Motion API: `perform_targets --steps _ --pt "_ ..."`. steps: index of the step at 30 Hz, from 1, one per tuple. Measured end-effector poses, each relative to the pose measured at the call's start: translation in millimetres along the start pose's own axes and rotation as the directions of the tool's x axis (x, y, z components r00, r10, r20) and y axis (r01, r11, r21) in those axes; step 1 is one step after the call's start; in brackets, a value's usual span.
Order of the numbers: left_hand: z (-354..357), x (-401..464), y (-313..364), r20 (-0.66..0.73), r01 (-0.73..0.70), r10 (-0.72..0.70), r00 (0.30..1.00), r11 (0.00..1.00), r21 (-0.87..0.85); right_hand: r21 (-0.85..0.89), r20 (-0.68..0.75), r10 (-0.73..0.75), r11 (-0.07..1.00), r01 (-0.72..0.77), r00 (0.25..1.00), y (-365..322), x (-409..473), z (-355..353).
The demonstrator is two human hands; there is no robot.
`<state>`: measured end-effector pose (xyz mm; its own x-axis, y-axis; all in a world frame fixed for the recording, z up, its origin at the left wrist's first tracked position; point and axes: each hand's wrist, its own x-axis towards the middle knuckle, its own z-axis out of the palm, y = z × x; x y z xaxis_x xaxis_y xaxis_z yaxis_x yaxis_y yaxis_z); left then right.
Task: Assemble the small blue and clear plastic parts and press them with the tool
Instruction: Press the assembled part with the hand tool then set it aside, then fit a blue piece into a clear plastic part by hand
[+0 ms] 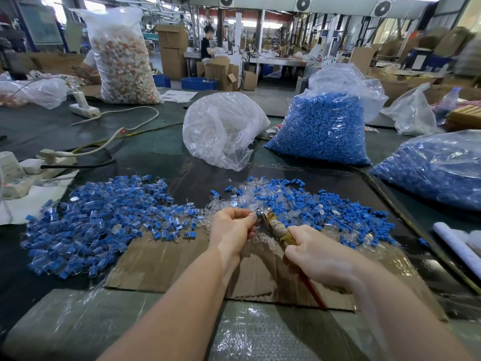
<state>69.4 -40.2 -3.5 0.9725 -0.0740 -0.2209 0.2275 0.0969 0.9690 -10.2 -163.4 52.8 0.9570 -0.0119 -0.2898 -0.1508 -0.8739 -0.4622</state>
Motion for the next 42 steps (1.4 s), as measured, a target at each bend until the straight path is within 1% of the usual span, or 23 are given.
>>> perform_targets --steps 5,7,10,11,12,13,14,15,17,19,21,23,26,28,30,33,35,37,39,42 --pt "1 -2 1 0.011 -0.021 0.021 1.000 1.000 0.010 0.018 -0.050 0.004 1.000 -0.003 0.999 3 5 8" --pt "1 -3 3 0.005 -0.032 0.032 0.999 0.999 -0.003 0.101 -0.092 -0.009 0.995 0.019 0.996 4 6 12" --pt "-6 -1 4 -0.006 -0.073 0.073 0.997 0.997 0.001 0.310 -0.133 -0.003 0.950 0.045 0.991 7 6 11" --pt "-10 1 4 -0.032 -0.116 0.118 0.993 0.992 0.049 0.344 -0.152 0.011 0.938 0.042 0.988 10 8 11" --pt "-17 3 5 -0.076 -0.177 0.190 0.979 0.972 0.157 0.344 -0.184 0.028 0.938 0.038 0.982 14 10 12" --pt "-26 6 5 -0.126 -0.236 0.286 0.950 0.921 0.310 0.294 -0.238 0.048 0.956 0.025 0.970 19 13 12" --pt "-36 9 6 -0.166 -0.271 0.388 0.907 0.837 0.476 0.205 -0.301 0.074 0.979 -0.011 0.951 25 16 12" --pt "-48 11 7 -0.190 -0.273 0.473 0.860 0.742 0.612 0.110 -0.359 0.103 0.992 -0.068 0.928 31 19 11" --pt "-72 19 8 -0.217 -0.209 0.565 0.796 0.593 0.777 -0.017 -0.442 0.153 0.984 -0.178 0.884 43 22 11" --pt "-93 24 6 -0.224 -0.127 0.589 0.776 0.495 0.860 -0.099 -0.485 0.178 0.962 -0.256 0.856 53 24 11" --pt "-106 29 2 -0.205 -0.082 0.581 0.788 0.428 0.900 -0.178 -0.512 0.180 0.934 -0.309 0.840 61 27 12" --pt "-112 32 1 -0.187 -0.058 0.580 0.793 0.377 0.924 -0.238 -0.520 0.185 0.906 -0.350 0.834 66 28 14" --pt "-108 33 0 -0.148 -0.048 0.612 0.777 0.292 0.955 -0.280 -0.541 0.184 0.881 -0.382 0.821 71 30 17" --pt "-98 31 0 -0.121 -0.107 0.632 0.766 0.311 0.944 -0.311 -0.547 0.175 0.865 -0.393 0.819 73 30 20" --pt "-84 26 -1 -0.065 -0.229 0.641 0.765 0.365 0.903 -0.329 -0.551 0.173 0.854 -0.403 0.816 74 30 23" --pt "-58 15 -5 0.052 -0.401 0.612 0.789 0.449 0.798 -0.329 -0.560 0.185 0.844 -0.422 0.807 75 31 26" --pt "-41 8 -10 0.155 -0.480 0.580 0.800 0.461 0.747 -0.312 -0.553 0.218 0.841 -0.442 0.804 73 31 27" --pt "-27 4 -16 0.229 -0.528 0.565 0.792 0.449 0.721 -0.297 -0.560 0.225 0.844 -0.446 0.797 70 31 27" --pt "-15 2 -20 0.276 -0.559 0.558 0.782 0.435 0.706 -0.283 -0.611 0.156 0.873 -0.398 0.776 65 31 29" --pt "-3 0 -28 0.321 -0.575 0.528 0.786 0.433 0.694 -0.289 -0.679 -0.028 0.929 -0.231 0.734 55 33 32"
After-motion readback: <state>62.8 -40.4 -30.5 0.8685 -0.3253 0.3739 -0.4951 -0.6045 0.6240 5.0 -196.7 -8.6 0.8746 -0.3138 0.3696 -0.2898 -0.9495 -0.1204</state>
